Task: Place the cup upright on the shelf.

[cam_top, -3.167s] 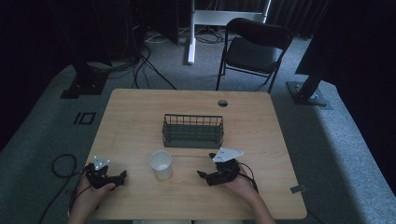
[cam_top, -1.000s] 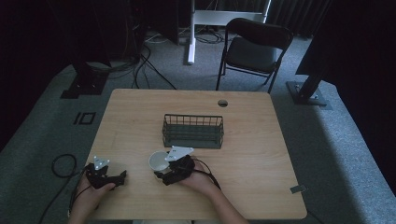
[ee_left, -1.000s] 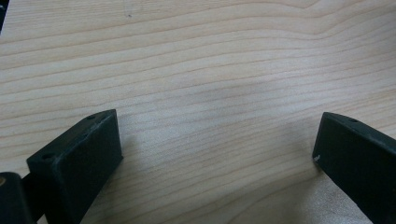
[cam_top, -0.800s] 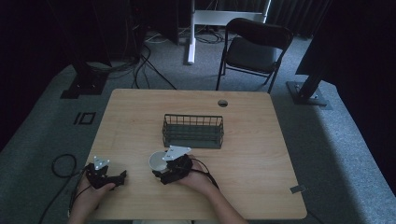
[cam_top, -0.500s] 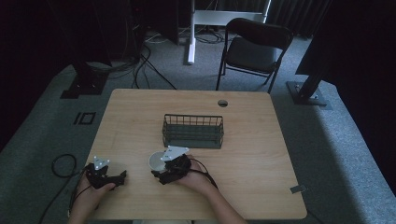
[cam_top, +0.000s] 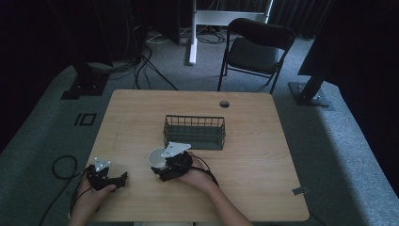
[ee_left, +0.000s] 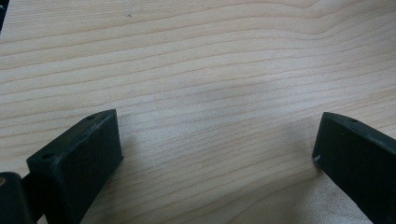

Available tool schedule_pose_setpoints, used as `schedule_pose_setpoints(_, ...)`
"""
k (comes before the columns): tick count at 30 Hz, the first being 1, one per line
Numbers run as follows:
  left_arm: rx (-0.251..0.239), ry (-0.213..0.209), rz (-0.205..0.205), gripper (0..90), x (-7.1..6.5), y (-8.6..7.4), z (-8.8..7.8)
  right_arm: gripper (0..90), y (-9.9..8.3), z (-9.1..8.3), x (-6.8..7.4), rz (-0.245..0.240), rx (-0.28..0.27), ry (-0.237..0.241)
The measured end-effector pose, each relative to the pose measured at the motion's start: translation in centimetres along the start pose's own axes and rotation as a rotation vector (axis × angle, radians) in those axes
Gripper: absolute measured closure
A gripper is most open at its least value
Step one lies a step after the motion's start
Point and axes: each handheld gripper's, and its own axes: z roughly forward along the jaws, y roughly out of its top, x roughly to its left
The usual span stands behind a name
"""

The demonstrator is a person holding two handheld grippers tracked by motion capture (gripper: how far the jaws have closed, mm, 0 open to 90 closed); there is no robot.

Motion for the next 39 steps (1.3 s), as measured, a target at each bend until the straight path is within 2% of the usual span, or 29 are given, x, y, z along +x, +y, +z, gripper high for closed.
schedule_pose_setpoints(9,0.0,0.0,0.0,1.5,0.0,0.0,0.0,20.0,1.6,-0.9,-0.6,-0.006,-0.023,-0.031)
schedule_pose_setpoints(15,0.0,0.0,0.001,1.5,0.0,0.0,0.0,20.0,2.8,-1.7,-1.1,-0.012,-0.044,-0.073)
schedule_pose_setpoints(22,-0.001,0.001,0.001,1.5,0.0,0.0,0.0,20.0,4.0,-2.9,-2.1,0.0,-0.086,-0.129)
schedule_pose_setpoints(29,0.0,0.0,0.0,1.5,0.0,0.0,0.0,20.0,4.7,-4.1,-3.5,0.032,-0.12,-0.177)
schedule_pose_setpoints(39,-0.001,0.0,0.001,1.5,0.0,0.0,0.0,20.0,5.3,-6.2,-5.8,0.069,-0.164,-0.311)
